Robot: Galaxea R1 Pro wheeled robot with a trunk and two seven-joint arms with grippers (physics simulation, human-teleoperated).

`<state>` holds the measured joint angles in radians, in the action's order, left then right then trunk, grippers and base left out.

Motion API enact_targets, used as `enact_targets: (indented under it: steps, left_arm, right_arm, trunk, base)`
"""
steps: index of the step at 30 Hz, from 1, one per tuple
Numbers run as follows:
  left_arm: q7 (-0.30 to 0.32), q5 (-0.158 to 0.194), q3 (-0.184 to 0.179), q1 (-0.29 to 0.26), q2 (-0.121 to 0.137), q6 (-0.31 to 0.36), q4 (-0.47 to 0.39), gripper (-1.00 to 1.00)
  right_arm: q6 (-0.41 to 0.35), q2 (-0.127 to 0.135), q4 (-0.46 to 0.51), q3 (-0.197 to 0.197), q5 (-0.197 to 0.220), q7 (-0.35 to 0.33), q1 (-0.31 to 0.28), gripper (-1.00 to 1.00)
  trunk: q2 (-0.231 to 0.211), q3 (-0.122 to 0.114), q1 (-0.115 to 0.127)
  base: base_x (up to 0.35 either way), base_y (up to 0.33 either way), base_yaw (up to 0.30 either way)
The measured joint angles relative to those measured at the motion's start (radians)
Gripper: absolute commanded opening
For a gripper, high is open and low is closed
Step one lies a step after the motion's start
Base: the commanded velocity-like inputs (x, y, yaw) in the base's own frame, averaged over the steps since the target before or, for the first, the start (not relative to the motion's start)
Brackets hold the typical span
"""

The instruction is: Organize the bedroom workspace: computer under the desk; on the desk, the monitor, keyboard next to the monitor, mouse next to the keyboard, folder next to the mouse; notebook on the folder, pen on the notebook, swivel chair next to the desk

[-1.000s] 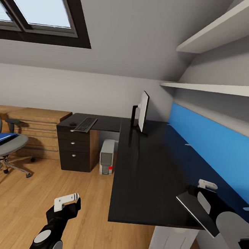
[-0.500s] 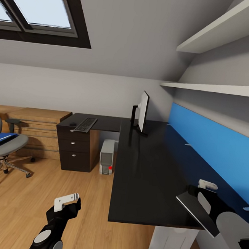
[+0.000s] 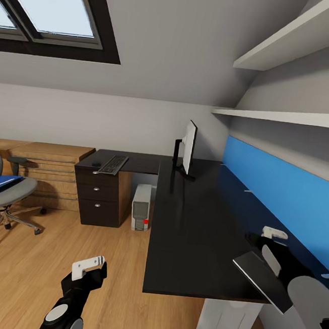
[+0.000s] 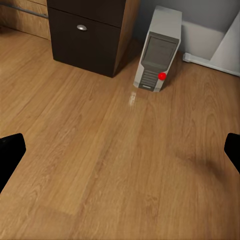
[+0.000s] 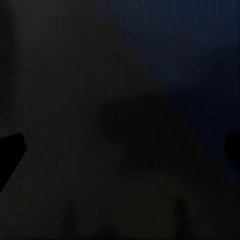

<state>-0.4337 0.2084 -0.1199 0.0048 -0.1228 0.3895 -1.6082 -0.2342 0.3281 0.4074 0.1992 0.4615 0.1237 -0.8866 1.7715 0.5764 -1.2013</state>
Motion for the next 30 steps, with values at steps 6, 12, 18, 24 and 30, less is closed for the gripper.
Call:
enact_targets:
  steps: [6,12,18,24,30]
  left_arm:
    - [0.000,0.000,0.000,0.000,0.000,-0.001,0.001,1.00]
    - [-0.001,0.000,0.000,0.000,0.000,-0.001,0.001,1.00]
    - [-0.001,0.000,0.000,0.000,0.000,-0.001,0.001,1.00]
    - [-0.004,0.001,0.001,0.000,0.001,-0.001,0.013,1.00]
    - [-0.005,0.000,0.045,0.000,0.001,0.000,0.039,1.00]
  right_arm:
    - [-0.088,0.007,0.163,-0.003,0.005,0.000,0.038,1.00]
    - [-0.202,0.020,0.395,-0.020,0.033,0.005,0.157,1.00]
    - [-0.266,0.033,0.484,-0.091,0.086,0.009,0.206,1.00]
    - [-0.286,0.037,0.535,-0.169,0.143,0.009,0.249,1.00]
    - [-0.294,0.037,0.748,-0.276,0.235,0.010,0.393,1.00]
  trunk:
    - [0.000,0.000,0.000]
    - [0.000,0.000,0.000]
    - [0.000,0.000,0.000]
    - [0.000,0.000,-0.001]
    - [0.000,0.000,-0.001]
  base:
    - [0.000,0.000,0.000]
    - [0.000,0.000,0.000]
    - [-0.058,0.000,0.000]
    - [-0.256,0.000,0.000]
    - [-0.323,0.000,0.000]
